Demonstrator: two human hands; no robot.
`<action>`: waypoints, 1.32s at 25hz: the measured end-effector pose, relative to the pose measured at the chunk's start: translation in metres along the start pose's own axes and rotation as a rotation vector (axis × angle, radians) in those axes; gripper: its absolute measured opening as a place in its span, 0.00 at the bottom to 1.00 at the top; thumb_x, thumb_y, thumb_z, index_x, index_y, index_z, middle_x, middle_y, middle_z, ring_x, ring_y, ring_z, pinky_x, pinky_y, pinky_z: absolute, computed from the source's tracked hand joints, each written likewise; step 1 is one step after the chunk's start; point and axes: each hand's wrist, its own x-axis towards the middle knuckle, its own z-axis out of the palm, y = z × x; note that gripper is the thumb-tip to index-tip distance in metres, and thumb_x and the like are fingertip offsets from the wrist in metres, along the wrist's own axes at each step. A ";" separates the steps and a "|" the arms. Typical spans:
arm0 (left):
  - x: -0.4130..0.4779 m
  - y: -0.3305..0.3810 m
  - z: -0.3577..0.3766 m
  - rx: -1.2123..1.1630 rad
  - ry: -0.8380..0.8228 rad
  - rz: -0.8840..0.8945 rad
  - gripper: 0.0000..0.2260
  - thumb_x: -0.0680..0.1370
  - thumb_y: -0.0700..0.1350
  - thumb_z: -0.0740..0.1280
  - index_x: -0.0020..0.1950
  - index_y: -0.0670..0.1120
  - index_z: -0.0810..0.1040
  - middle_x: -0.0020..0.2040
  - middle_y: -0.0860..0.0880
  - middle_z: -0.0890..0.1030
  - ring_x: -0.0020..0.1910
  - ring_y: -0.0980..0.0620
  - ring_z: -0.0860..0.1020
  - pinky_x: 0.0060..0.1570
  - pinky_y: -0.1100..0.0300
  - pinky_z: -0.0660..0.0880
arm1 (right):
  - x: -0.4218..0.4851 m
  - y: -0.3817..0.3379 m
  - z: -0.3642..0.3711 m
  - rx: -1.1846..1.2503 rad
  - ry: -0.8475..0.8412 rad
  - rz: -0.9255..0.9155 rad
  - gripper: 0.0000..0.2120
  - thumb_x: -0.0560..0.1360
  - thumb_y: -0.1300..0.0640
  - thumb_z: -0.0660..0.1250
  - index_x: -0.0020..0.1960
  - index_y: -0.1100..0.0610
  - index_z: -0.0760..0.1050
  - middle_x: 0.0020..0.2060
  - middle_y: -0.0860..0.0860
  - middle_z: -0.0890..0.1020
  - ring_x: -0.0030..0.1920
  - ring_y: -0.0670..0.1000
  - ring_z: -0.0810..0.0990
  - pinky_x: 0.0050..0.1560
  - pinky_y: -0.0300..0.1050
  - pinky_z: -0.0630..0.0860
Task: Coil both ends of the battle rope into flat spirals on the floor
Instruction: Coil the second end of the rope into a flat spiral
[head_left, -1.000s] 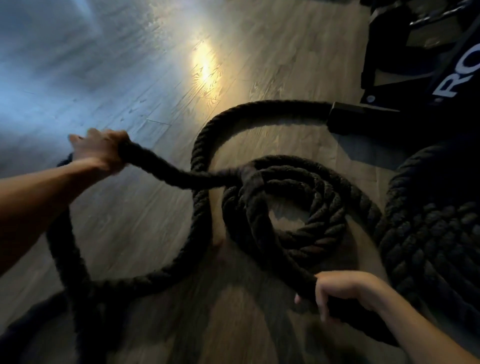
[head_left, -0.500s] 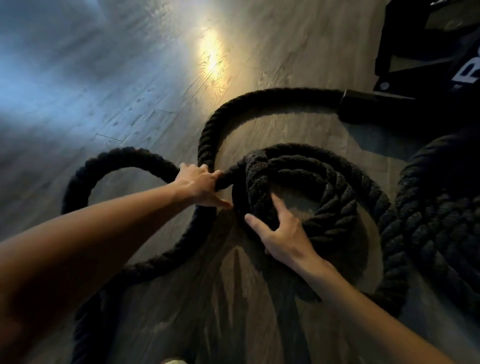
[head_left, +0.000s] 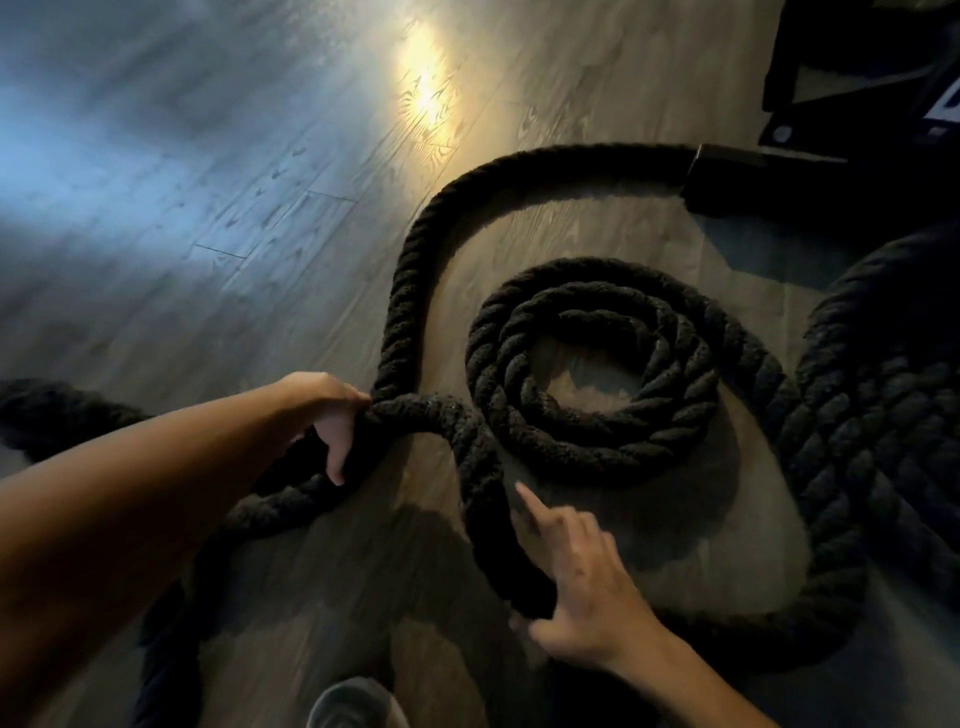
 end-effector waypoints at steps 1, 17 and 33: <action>0.001 0.008 0.000 0.073 -0.066 -0.008 0.26 0.70 0.43 0.80 0.65 0.39 0.77 0.62 0.43 0.82 0.59 0.44 0.81 0.59 0.48 0.79 | 0.010 -0.011 0.001 0.108 0.044 -0.010 0.56 0.63 0.30 0.70 0.78 0.34 0.36 0.64 0.42 0.67 0.64 0.48 0.69 0.61 0.48 0.69; 0.036 0.052 0.057 0.288 0.342 0.151 0.22 0.81 0.61 0.59 0.61 0.46 0.81 0.57 0.47 0.83 0.58 0.44 0.81 0.57 0.53 0.77 | 0.054 -0.031 0.045 -0.287 -0.109 -0.104 0.36 0.78 0.38 0.57 0.80 0.54 0.56 0.66 0.55 0.68 0.64 0.57 0.71 0.60 0.56 0.69; 0.056 0.126 -0.044 0.538 0.817 0.499 0.49 0.61 0.80 0.64 0.78 0.61 0.60 0.79 0.55 0.62 0.80 0.47 0.53 0.74 0.37 0.56 | 0.107 0.097 -0.072 0.178 0.489 0.892 0.59 0.66 0.31 0.71 0.82 0.53 0.41 0.77 0.62 0.54 0.75 0.65 0.55 0.73 0.62 0.55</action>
